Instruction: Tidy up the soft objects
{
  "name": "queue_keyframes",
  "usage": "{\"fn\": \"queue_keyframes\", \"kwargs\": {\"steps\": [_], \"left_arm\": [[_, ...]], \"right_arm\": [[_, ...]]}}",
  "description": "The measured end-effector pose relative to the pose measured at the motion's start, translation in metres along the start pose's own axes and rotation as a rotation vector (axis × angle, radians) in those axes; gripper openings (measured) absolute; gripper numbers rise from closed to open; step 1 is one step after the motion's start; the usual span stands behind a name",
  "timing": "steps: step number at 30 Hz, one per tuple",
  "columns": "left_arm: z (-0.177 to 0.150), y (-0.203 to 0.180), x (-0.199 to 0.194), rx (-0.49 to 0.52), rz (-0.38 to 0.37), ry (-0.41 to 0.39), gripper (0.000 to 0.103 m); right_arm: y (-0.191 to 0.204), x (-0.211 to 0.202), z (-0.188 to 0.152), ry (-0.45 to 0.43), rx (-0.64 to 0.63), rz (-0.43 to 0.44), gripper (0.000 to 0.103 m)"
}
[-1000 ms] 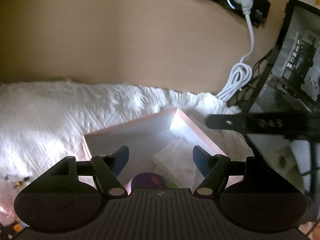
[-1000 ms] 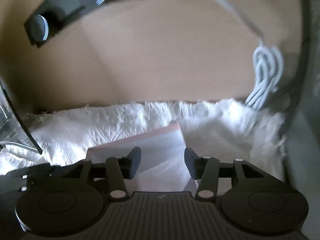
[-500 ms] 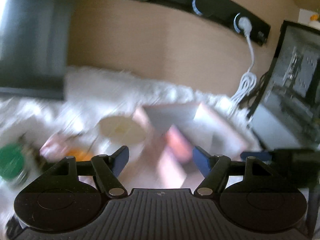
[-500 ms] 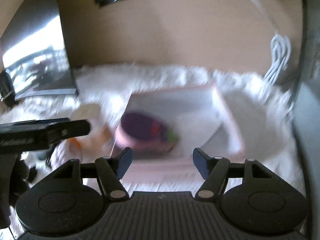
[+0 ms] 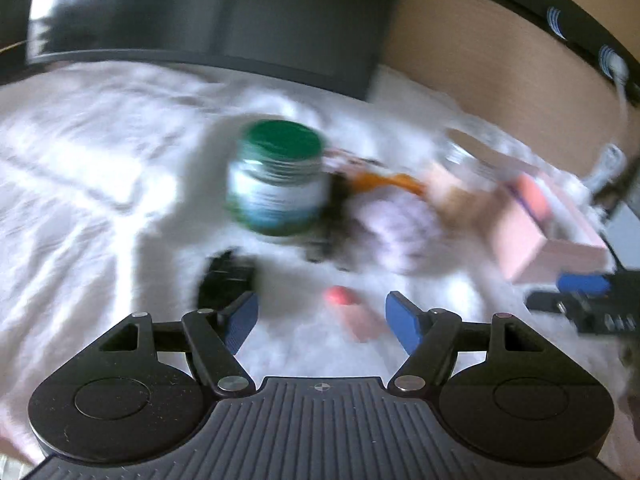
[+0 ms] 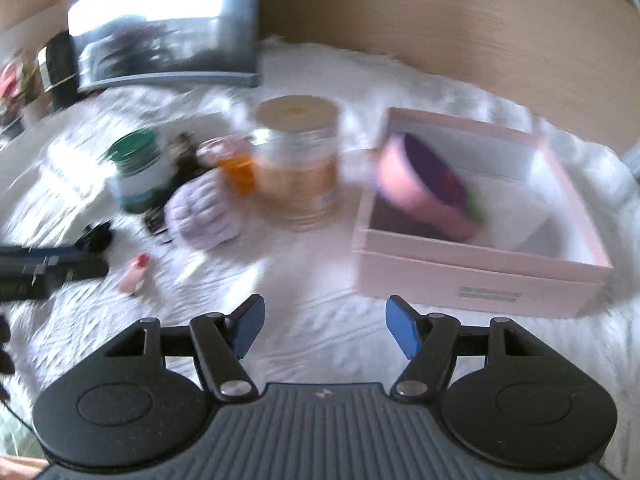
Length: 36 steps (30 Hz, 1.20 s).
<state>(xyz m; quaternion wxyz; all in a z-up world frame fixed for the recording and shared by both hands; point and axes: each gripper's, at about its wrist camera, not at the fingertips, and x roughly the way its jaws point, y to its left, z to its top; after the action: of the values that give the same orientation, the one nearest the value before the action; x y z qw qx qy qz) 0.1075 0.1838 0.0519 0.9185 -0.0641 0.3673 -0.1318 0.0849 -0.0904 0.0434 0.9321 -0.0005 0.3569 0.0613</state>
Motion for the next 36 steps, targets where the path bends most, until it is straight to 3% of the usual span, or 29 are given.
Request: {"fn": "queue_keyframes", "kwargs": {"steps": [4, 7, 12, 19, 22, 26, 31, 35, 36], "left_arm": [[0.008, 0.022, 0.007, -0.027, 0.099, -0.007, 0.076], [0.017, 0.038, 0.016, -0.045, 0.094, -0.002, 0.076], [0.023, 0.04, 0.038, 0.04, 0.072, 0.065, 0.075], [0.018, 0.036, 0.047, 0.118, 0.042, 0.087, 0.038], [0.02, 0.04, 0.042, 0.1, 0.004, 0.091, 0.038], [0.015, 0.042, 0.031, 0.11, -0.002, 0.097, 0.038], [0.01, 0.05, 0.019, 0.079, -0.027, 0.106, 0.038], [0.009, 0.045, 0.015, 0.079, -0.052, 0.11, 0.038], [0.009, 0.042, 0.015, 0.074, -0.063, 0.113, 0.038]], "right_arm": [[0.024, 0.0, -0.001, -0.001, -0.088, 0.012, 0.068], [0.034, -0.001, -0.002, -0.001, -0.126, 0.018, 0.068], [0.046, 0.0, -0.003, 0.012, -0.163, 0.047, 0.068], [0.077, 0.021, 0.015, 0.02, -0.189, 0.14, 0.068], [0.097, 0.036, 0.023, 0.027, -0.204, 0.187, 0.066], [0.121, 0.053, 0.03, 0.036, -0.216, 0.251, 0.055], [0.137, 0.078, 0.031, 0.101, -0.219, 0.219, 0.039], [0.136, 0.073, 0.029, 0.096, -0.254, 0.214, 0.02], [0.136, 0.07, 0.028, 0.097, -0.261, 0.213, 0.02]]}}
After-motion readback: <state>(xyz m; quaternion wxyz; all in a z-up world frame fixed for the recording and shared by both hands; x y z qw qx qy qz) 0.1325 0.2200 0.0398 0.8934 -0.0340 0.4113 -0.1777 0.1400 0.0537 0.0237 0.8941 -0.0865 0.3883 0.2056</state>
